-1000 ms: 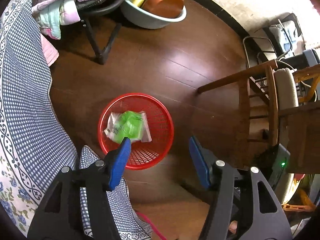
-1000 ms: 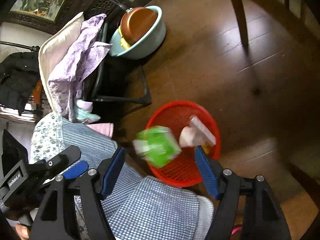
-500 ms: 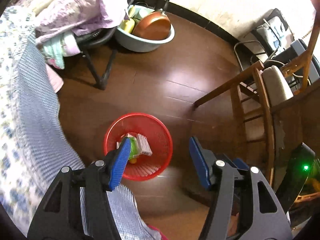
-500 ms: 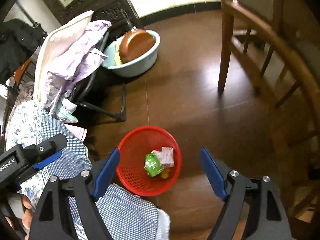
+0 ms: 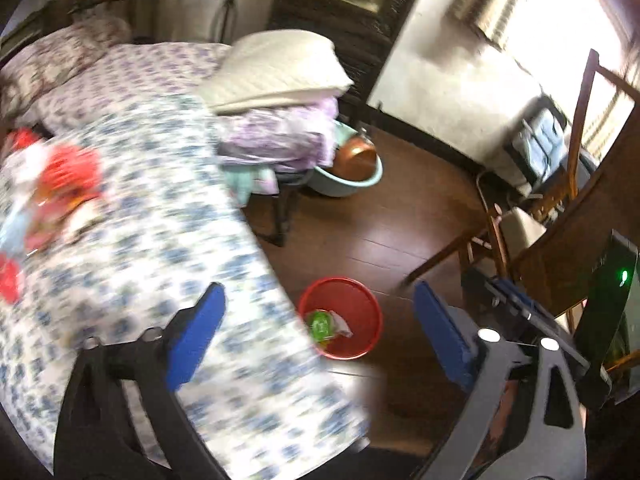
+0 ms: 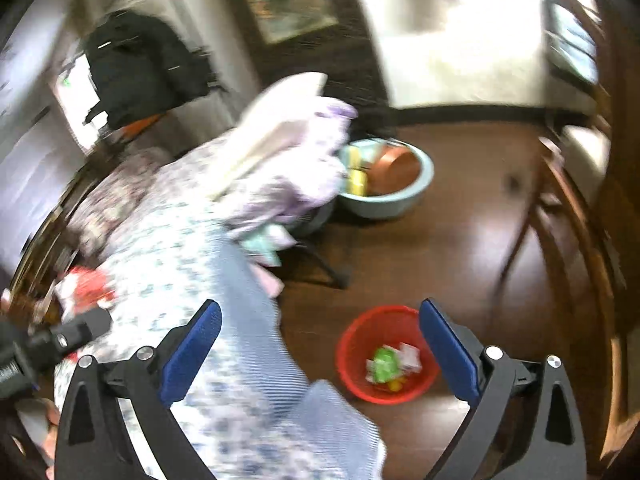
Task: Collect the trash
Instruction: 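Move both empty grippers back over the bed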
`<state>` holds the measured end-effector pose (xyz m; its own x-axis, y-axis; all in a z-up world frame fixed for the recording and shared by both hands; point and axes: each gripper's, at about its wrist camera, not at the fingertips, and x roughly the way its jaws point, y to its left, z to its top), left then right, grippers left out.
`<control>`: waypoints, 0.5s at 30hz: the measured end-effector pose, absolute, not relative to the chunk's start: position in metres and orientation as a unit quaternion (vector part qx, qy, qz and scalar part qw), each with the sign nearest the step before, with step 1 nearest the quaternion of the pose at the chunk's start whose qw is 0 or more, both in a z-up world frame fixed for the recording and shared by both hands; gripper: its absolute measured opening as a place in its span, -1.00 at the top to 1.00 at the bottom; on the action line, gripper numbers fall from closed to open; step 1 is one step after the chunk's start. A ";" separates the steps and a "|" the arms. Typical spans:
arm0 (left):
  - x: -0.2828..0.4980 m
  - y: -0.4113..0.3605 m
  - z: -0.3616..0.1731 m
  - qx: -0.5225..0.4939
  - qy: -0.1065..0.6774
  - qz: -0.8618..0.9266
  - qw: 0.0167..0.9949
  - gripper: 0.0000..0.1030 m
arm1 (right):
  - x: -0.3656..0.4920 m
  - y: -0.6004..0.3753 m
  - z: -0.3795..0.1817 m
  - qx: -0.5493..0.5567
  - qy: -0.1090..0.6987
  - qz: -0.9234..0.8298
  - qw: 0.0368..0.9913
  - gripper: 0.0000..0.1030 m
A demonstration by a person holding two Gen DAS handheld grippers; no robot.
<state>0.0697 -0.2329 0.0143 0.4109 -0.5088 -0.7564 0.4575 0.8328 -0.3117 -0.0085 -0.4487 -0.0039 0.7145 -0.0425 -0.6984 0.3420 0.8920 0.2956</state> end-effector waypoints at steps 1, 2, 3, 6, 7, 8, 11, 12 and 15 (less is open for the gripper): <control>0.070 -0.215 0.014 -0.031 0.460 -0.283 0.841 -0.87 | -0.002 -0.438 0.000 0.199 0.366 -0.095 0.904 -0.88; 0.072 -0.197 0.013 -0.031 0.460 -0.262 0.848 -0.87 | 0.008 -0.422 0.004 0.188 0.371 -0.082 0.906 -0.88; 0.073 -0.179 0.013 -0.034 0.456 -0.240 0.856 -0.87 | 0.018 -0.408 0.007 0.181 0.375 -0.071 0.906 -0.88; 0.083 -0.129 0.012 -0.072 0.450 -0.200 0.868 -0.87 | 0.045 -0.369 0.009 0.164 0.390 -0.046 0.905 -0.88; 0.088 -0.114 0.011 -0.087 0.451 -0.192 0.867 -0.86 | 0.054 -0.357 0.007 0.154 0.401 -0.035 0.902 -0.88; 0.093 -0.099 0.009 -0.104 0.452 -0.183 0.867 -0.87 | 0.068 -0.340 0.003 0.135 0.421 -0.018 0.897 -0.88; 0.105 -0.066 0.006 -0.118 0.457 -0.155 0.868 -0.87 | 0.095 -0.301 -0.005 0.085 0.450 0.012 0.889 -0.88; 0.109 -0.055 0.007 -0.122 0.455 -0.148 0.870 -0.87 | 0.101 -0.292 -0.007 0.079 0.449 0.019 0.890 -0.88; 0.117 -0.028 0.007 -0.138 0.449 -0.123 0.874 -0.87 | 0.114 -0.275 -0.015 0.087 0.449 0.043 0.888 -0.88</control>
<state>0.1168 -0.0276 0.0073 0.5675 -0.3386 -0.7505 0.0905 0.9317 -0.3519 0.1136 -0.2749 -0.0149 0.5924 0.1551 -0.7905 0.0017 0.9811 0.1937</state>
